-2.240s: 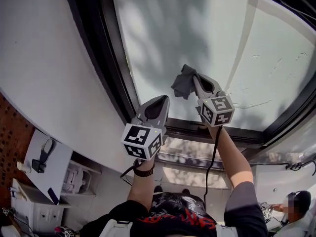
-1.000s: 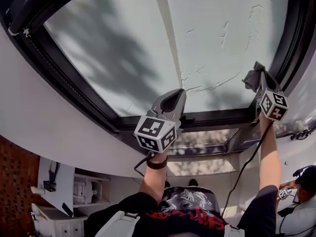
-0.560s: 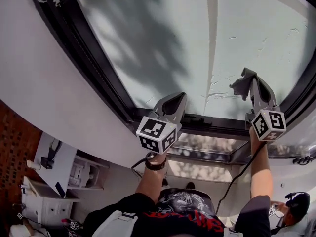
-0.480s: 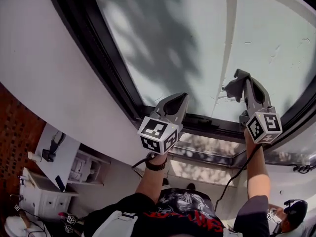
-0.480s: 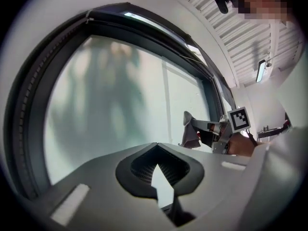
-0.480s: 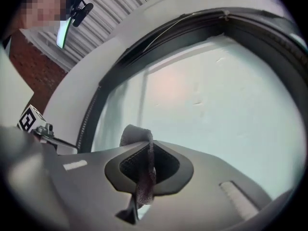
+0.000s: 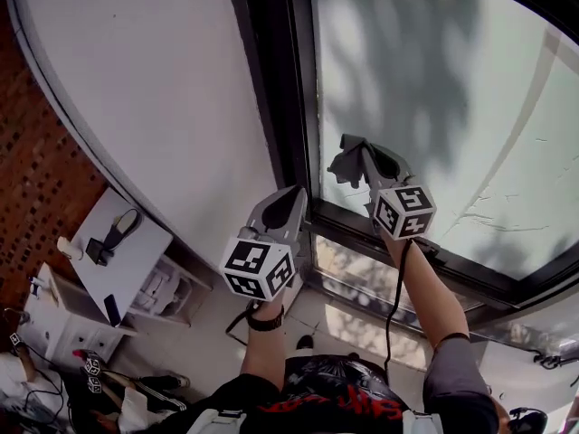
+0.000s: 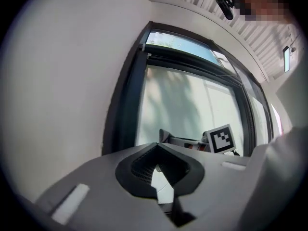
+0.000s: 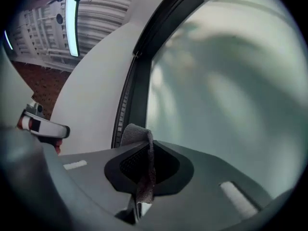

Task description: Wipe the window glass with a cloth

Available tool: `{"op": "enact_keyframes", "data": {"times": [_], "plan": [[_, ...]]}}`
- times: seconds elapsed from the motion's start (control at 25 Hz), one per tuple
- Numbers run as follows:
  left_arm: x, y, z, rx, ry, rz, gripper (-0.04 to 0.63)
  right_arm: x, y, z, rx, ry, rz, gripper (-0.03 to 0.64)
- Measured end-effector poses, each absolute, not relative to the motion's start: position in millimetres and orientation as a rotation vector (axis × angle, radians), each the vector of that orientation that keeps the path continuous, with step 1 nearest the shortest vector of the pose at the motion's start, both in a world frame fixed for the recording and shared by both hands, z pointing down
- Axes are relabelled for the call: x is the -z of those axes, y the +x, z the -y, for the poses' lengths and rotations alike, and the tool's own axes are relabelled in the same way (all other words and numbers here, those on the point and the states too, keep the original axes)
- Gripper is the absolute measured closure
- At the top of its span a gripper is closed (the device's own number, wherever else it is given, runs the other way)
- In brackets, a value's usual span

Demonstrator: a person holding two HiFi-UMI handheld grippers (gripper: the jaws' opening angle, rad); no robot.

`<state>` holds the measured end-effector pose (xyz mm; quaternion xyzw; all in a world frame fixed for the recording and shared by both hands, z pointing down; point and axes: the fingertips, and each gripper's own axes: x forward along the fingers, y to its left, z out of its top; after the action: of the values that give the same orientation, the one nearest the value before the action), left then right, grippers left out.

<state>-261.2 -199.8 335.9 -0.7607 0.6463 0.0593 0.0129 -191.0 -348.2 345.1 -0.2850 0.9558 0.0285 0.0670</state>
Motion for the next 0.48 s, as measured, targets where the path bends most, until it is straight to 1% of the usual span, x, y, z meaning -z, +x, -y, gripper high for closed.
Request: {"op": "enact_keyframes", "data": {"times": [0.12,0.24,0.36,0.48], "plan": [[-341.1,-292.5,184.1,-0.186,-2.333,-2.065,0.595,-358.9,-241.1,357.3,-0.049,-0.829,-2.922,0.600],[-343.8,-313.2,176.4,-0.186,-2.314,-2.095,0.595,-371.4,-266.1,365.4,-0.054,-0.838,-2.957,0.600],[-342.7,-317.4,179.4,-0.194,-2.321,-2.085,0.595,-376.3,-264.2,374.5,-0.066,-0.880,-2.962,0.600],[-342.6,-309.2,188.5,-0.199,-2.359,-2.042,0.595,-374.5,-244.4,380.3,-0.081,-0.940,-2.940,0.600]]}}
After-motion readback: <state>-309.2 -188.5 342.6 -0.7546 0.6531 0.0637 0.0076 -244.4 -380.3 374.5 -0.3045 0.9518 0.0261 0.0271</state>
